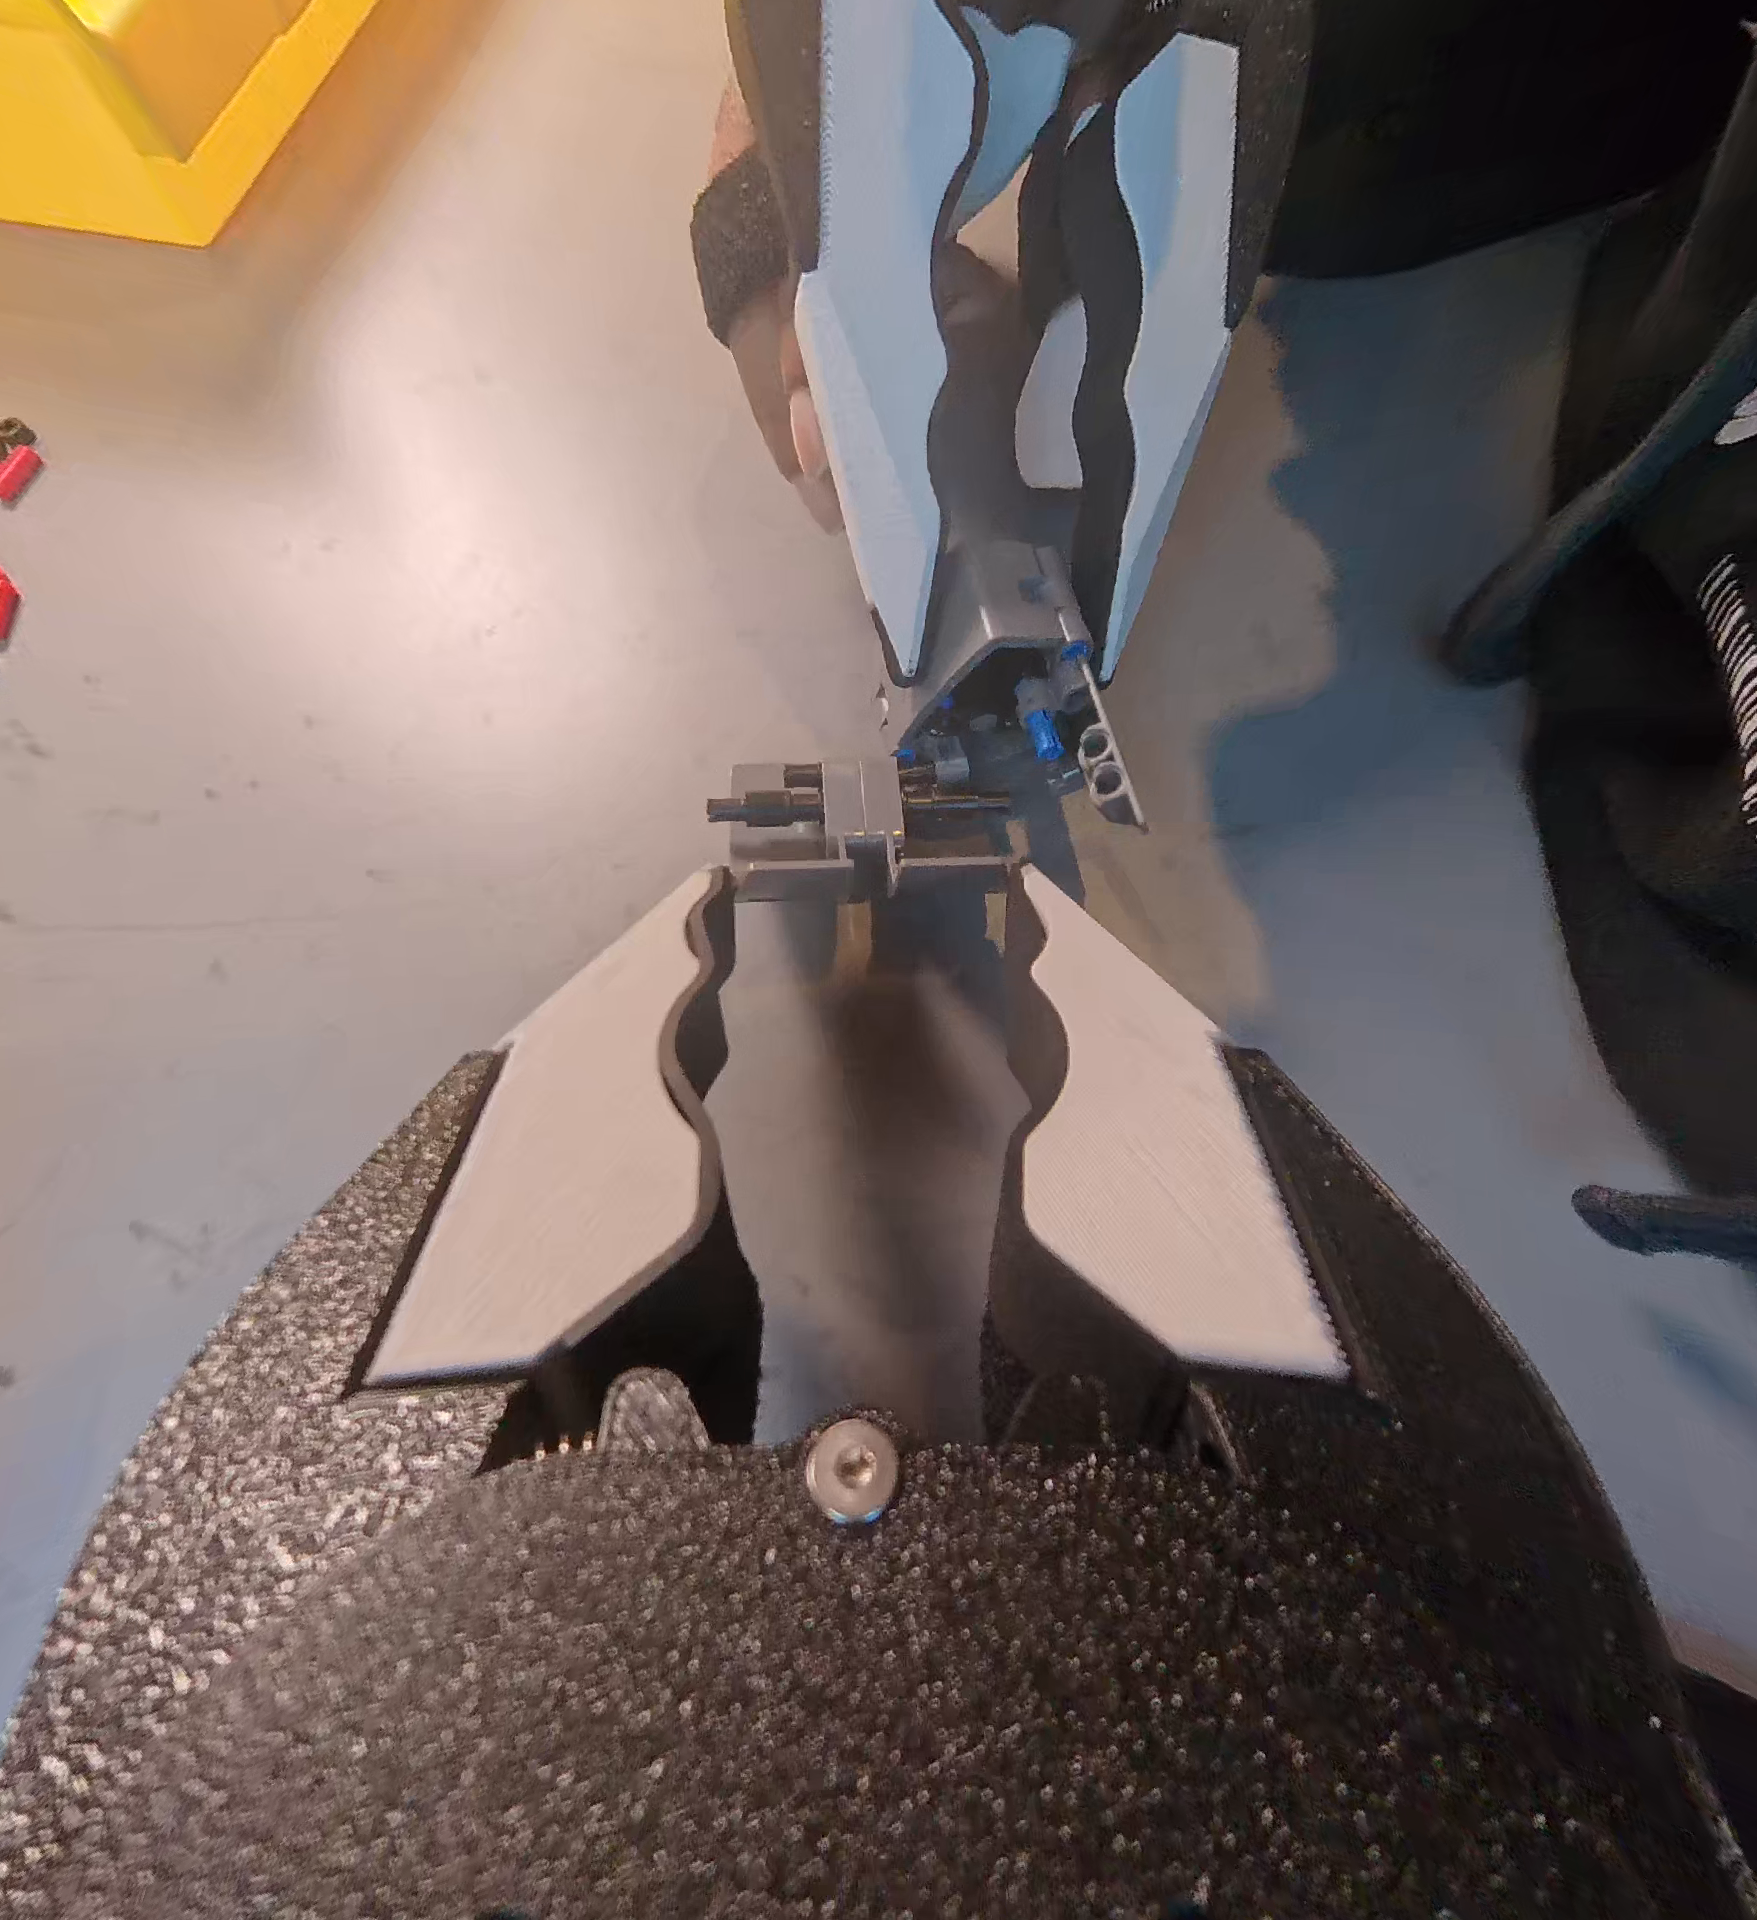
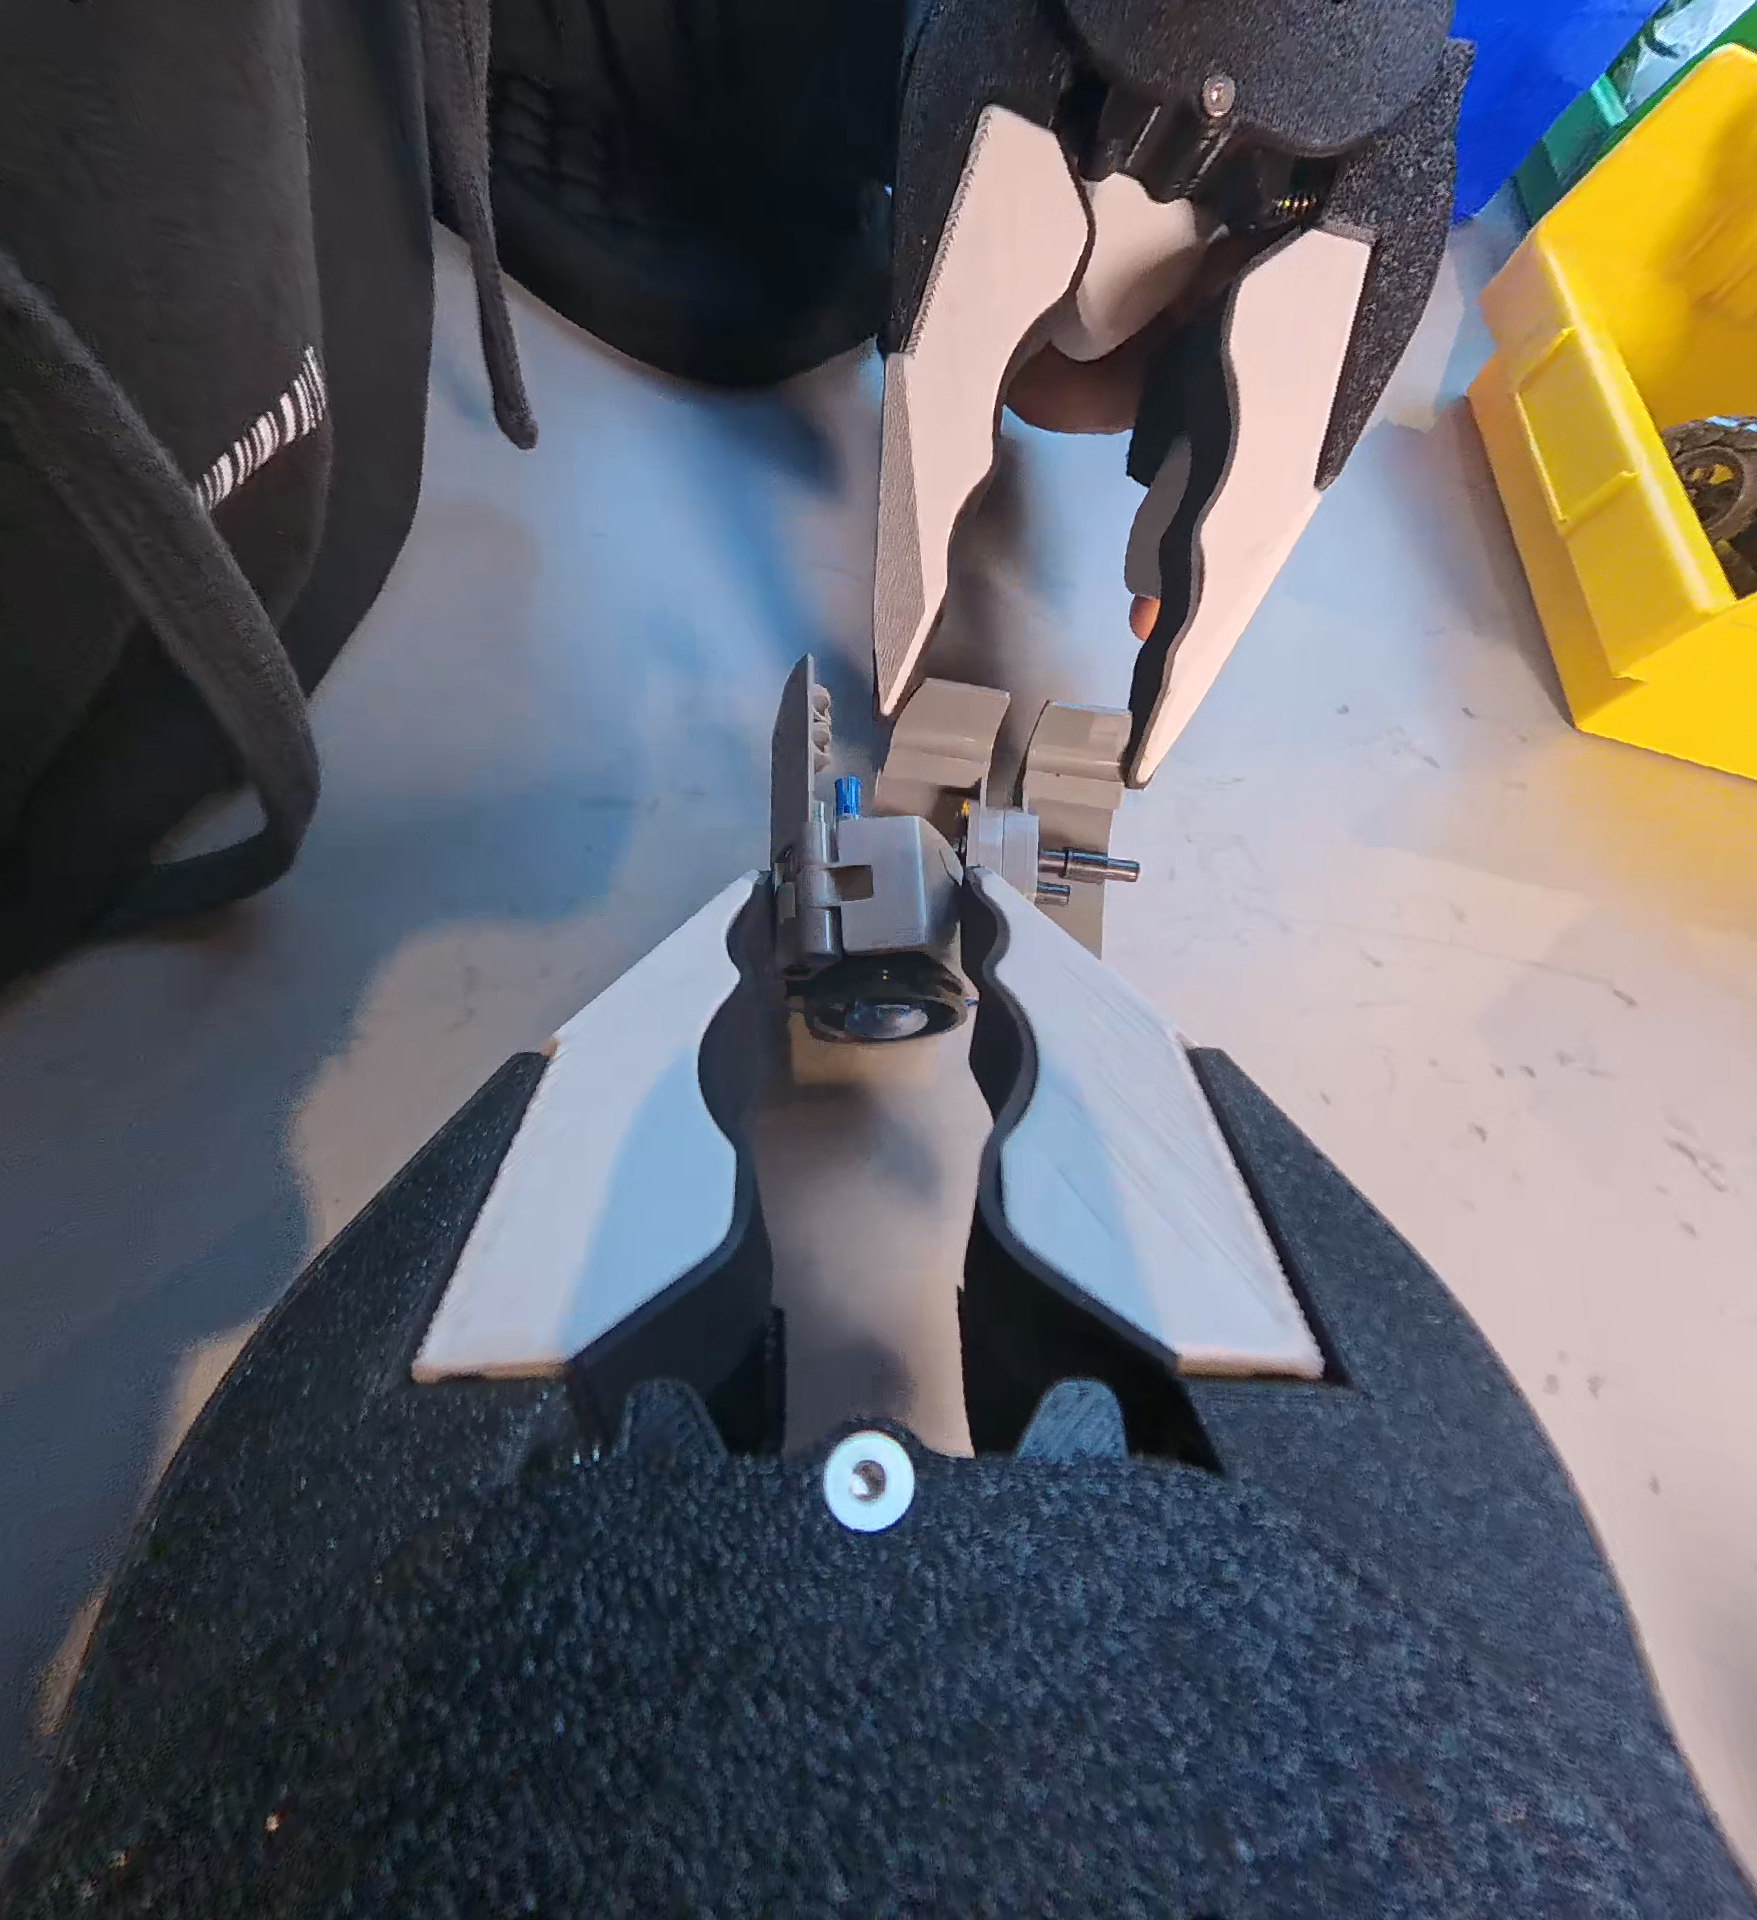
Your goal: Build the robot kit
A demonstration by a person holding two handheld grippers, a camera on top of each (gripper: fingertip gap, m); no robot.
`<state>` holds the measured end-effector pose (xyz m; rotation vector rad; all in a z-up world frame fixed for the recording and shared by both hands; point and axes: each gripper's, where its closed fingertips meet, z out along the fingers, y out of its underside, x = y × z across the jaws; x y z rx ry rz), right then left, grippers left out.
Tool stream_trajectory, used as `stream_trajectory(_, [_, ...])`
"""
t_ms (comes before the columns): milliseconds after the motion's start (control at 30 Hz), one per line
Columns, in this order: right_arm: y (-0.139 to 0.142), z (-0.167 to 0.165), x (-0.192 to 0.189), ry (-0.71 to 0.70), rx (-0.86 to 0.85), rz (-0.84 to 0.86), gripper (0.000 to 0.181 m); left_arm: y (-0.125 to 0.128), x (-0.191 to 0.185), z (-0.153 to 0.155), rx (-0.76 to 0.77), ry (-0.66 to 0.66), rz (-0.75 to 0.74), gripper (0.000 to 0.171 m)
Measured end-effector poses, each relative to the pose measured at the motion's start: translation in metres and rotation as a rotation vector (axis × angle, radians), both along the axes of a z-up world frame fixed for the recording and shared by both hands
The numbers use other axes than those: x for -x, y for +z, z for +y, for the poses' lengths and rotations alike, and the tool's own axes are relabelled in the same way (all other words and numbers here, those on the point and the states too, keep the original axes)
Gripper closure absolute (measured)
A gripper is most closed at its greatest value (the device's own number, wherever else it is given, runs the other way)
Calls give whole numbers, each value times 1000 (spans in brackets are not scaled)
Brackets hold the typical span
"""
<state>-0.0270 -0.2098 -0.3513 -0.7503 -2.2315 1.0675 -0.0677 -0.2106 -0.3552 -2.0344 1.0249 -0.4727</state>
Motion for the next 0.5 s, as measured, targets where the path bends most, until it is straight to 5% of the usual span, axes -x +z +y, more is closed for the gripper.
stream_trajectory(500, [0, -2, 4, -4, 12, -13, 146, -8, 3, -3, 89, 17, -42, 120])
